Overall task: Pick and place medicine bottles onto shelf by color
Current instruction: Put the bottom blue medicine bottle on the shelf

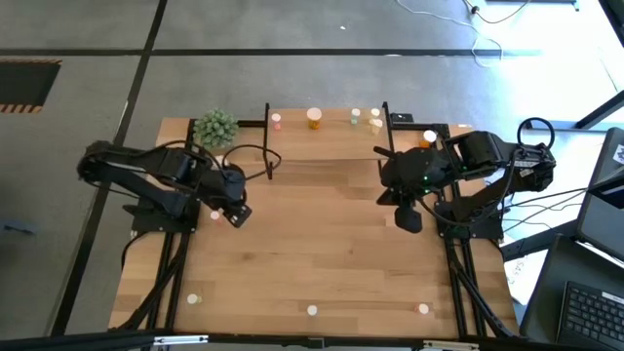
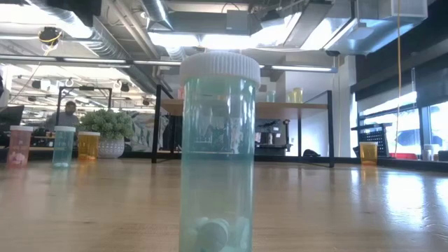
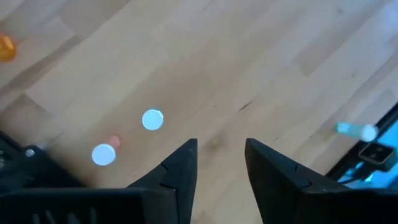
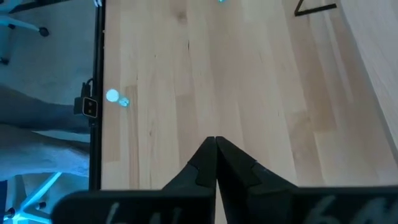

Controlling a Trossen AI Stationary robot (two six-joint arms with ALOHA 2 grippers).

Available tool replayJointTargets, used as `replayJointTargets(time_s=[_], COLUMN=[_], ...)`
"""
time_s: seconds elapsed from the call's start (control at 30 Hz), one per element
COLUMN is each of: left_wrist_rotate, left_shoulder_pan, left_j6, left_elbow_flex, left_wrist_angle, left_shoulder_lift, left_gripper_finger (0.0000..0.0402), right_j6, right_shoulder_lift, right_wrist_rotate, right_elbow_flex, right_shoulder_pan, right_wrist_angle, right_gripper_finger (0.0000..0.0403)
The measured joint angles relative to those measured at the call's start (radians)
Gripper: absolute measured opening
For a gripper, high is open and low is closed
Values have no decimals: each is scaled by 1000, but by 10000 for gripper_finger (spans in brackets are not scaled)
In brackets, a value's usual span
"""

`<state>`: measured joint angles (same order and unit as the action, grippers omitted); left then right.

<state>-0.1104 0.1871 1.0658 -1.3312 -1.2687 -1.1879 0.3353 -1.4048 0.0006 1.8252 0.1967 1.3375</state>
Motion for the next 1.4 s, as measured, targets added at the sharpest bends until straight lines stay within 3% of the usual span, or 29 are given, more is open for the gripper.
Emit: replayJointTargets(time_s=[0.4, 0.87, 1.17, 1.4], left_wrist_rotate=[-3, -35, -109, -128], left_shoulder_pan=[8, 42, 55, 55], left_j6=[-20, -130, -217, -244], left_elbow_flex=[0, 0, 0, 0], left_wrist_angle=[-5, -55, -59, -58], left_shoulder_lift=[-2, 8, 9, 10], left_gripper_finger=[129, 128, 128, 128], right_j6=[75, 198, 344, 364], right_shoulder_lift=[-21, -165, -264, -325], right_wrist_rotate=[0, -29, -75, -85], right_elbow_flex=[0, 0, 0, 0], right_shoulder_pan=[0, 13, 81, 131], right_wrist_angle=[-86, -179, -299, -377], right_gripper_finger=[10, 10, 10, 10])
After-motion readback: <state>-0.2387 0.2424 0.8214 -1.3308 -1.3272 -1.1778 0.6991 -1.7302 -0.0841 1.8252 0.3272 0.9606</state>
